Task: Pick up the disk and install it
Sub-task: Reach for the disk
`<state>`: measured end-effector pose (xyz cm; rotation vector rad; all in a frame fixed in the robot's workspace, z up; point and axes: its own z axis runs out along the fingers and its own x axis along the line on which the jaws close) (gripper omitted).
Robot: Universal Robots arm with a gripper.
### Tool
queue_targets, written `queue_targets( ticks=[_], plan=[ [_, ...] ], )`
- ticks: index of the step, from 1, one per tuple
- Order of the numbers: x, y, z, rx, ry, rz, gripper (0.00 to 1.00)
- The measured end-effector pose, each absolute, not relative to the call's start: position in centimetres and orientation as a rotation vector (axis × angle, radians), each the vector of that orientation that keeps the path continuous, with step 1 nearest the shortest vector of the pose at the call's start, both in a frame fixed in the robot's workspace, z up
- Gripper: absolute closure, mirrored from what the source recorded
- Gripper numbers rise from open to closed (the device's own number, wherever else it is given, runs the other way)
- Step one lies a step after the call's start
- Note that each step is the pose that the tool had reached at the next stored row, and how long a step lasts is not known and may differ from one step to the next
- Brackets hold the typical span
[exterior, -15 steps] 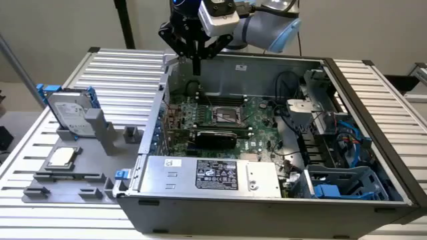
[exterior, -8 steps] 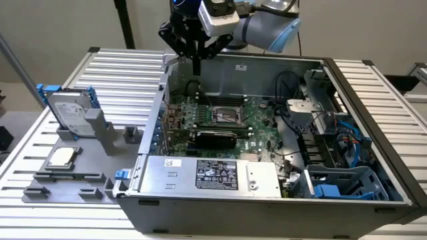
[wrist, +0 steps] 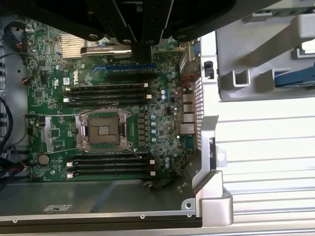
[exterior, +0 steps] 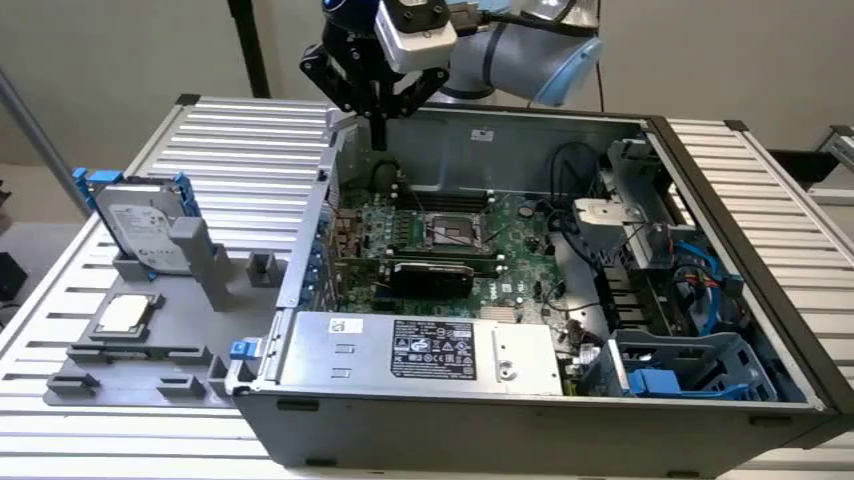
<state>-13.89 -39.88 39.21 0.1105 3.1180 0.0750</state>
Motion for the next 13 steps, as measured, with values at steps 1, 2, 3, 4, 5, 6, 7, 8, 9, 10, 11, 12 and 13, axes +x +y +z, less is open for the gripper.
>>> queue_targets(
  ticks=[1,2,3,4,5,6,7,8,9,10,11,12,13],
  plan=[
    [-14.4,-39.9,39.2,0.110,3.118,0.075,1.00],
    [-14.8,-39.9,39.2,0.110,3.118,0.075,1.00],
    [-15.3,-39.9,39.1,0.111,3.118,0.075,1.00],
    [-15.7,-39.9,39.1,0.110,3.118,0.075,1.00],
    [-16.2,-39.9,39.1,0.110,3.118,0.075,1.00],
    [-16.6,-39.9,39.1,0.110,3.118,0.075,1.00],
    [-17.1,-39.9,39.1,0.111,3.118,0.075,1.00],
    [-17.5,-39.9,39.1,0.110,3.118,0.075,1.00],
    [-18.0,-39.9,39.1,0.110,3.118,0.075,1.00],
    [-18.4,-39.9,39.0,0.110,3.118,0.075,1.00],
    [-18.9,-39.9,39.0,0.111,3.118,0.075,1.00],
    [-19.4,-39.9,39.0,0.110,3.118,0.075,1.00],
    [-19.8,-39.9,39.0,0.110,3.118,0.075,1.00]
  ],
)
